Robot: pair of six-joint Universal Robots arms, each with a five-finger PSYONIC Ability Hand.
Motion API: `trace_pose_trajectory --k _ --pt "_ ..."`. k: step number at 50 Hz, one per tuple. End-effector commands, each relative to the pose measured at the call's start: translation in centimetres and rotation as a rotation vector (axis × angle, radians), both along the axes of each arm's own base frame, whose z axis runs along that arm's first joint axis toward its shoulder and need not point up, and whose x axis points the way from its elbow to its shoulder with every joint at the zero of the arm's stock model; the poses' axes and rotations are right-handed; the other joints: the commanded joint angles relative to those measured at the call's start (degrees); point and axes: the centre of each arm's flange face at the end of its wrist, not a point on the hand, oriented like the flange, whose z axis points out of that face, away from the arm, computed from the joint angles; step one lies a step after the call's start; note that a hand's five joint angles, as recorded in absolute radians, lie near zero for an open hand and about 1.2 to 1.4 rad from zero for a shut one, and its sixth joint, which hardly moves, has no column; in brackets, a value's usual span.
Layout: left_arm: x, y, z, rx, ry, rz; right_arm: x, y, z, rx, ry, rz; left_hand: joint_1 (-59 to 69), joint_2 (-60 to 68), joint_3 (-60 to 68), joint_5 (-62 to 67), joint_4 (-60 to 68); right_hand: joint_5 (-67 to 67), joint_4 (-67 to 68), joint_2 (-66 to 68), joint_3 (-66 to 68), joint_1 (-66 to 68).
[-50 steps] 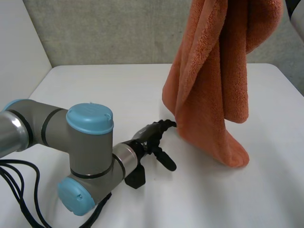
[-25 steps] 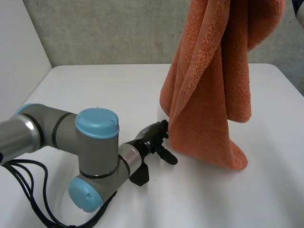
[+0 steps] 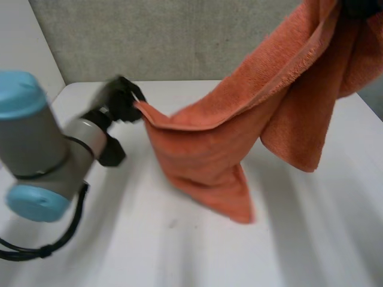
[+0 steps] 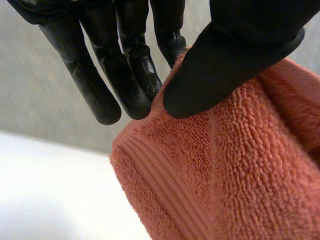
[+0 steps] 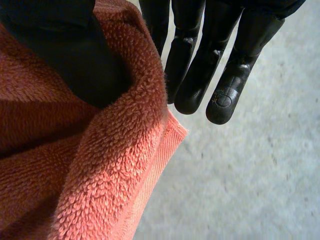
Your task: Fold the laundry
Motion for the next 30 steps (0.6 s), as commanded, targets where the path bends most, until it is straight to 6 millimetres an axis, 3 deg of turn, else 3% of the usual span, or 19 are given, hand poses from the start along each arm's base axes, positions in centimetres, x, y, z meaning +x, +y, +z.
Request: trace_pose_trajectory --k 1,5,8,9,11,12,14,17,19,20,22,26,27,28,29,30 --pt "4.5 0.1 6.5 -0.162 0.037 0.103 -1.2 -2.7 -3.1 0.098 0.059 -0.071 12.02 10.31 10.45 10.97 10.37 15.34 11.6 12.71 12.09 26.84" --pt "6.6 1.5 8.7 -0.268 -0.055 0.119 -2.0 -3.9 -6.5 0.245 0.141 -0.111 12.02 10.31 10.45 10.97 10.37 15.34 11.6 12.71 12.09 26.84" --pt "7.6 2.4 8.8 -0.316 -0.171 0.119 -2.6 -4.5 -9.4 0.385 0.226 -0.135 12.02 10.31 10.45 10.97 10.37 15.34 11.6 12.71 12.09 26.84" --pt "7.6 2.4 8.8 -0.317 -0.171 0.119 -2.6 -4.5 -9.4 0.385 0.227 -0.135 12.02 10.31 10.45 10.97 10.37 15.34 11.6 12.71 12.09 26.84" --pt "7.9 3.0 7.1 -0.307 -0.29 0.096 -2.9 -4.6 -12.3 0.524 0.307 -0.14 12.02 10.31 10.45 10.97 10.37 15.34 11.6 12.71 12.09 26.84" --pt "7.9 3.0 7.1 -0.307 -0.291 0.096 -2.9 -4.6 -12.4 0.525 0.307 -0.14 12.02 10.31 10.45 10.97 10.37 15.34 11.6 12.71 12.09 26.84" --pt "7.5 3.6 4.7 -0.268 -0.39 0.053 -2.8 -4.6 -14.7 0.635 0.365 -0.13 12.02 10.31 10.45 10.97 10.37 15.34 11.6 12.71 12.09 26.84" --pt "7.4 3.5 3.0 -0.227 -0.433 0.034 -2.6 -4.8 -16.0 0.683 0.39 -0.123 12.02 10.31 10.45 10.97 10.37 15.34 11.6 12.71 12.09 26.84" --pt "6.7 2.5 -1.0 -0.122 -0.515 -0.018 -2.2 -5.6 -17.8 0.739 0.418 -0.116 12.02 10.31 10.45 10.97 10.37 15.34 11.6 12.71 12.09 26.84" --pt "6.7 2.5 -1.0 -0.121 -0.515 -0.018 -2.2 -5.6 -17.8 0.739 0.418 -0.116 12.02 10.31 10.45 10.97 10.37 15.34 11.6 12.71 12.09 26.84" --pt "5.7 1.2 -4.0 -0.059 -0.57 -0.06 -1.7 -6.9 -18.7 0.743 0.42 -0.112 12.02 10.31 10.45 10.97 10.37 15.34 11.6 12.71 12.09 26.84" --pt "4.7 -1.2 -4.9 -0.075 -0.597 -0.071 -0.6 -9.3 -19.0 0.702 0.397 -0.096 12.02 10.31 10.45 10.97 10.37 15.34 11.6 12.71 12.09 26.84" --pt "4.1 -2.9 -4.5 -0.108 -0.6 -0.06 -0.1 -10.9 -18.7 0.653 0.368 -0.1 12.02 10.31 10.45 10.97 10.37 15.34 11.6 12.71 12.09 26.84" --pt "4.1 -2.9 -4.5 -0.109 -0.6 -0.06 0.5 -12.6 -17.6 0.575 0.329 -0.109 12.02 10.31 10.45 10.97 10.37 15.34 11.6 12.71 12.09 26.84" --pt "3.7 -4.7 -3.5 -0.159 -0.59 -0.037 0.5 -12.6 -17.6 0.574 0.328 -0.109 12.02 10.31 10.45 10.97 10.37 15.34 11.6 12.71 12.09 26.84" --pt "3.2 -6.3 -1.7 -0.223 -0.57 -0.008 1.1 -14.3 -15.9 0.474 0.277 -0.117 12.02 10.31 10.45 10.97 10.37 15.34 11.6 12.71 12.09 26.84"
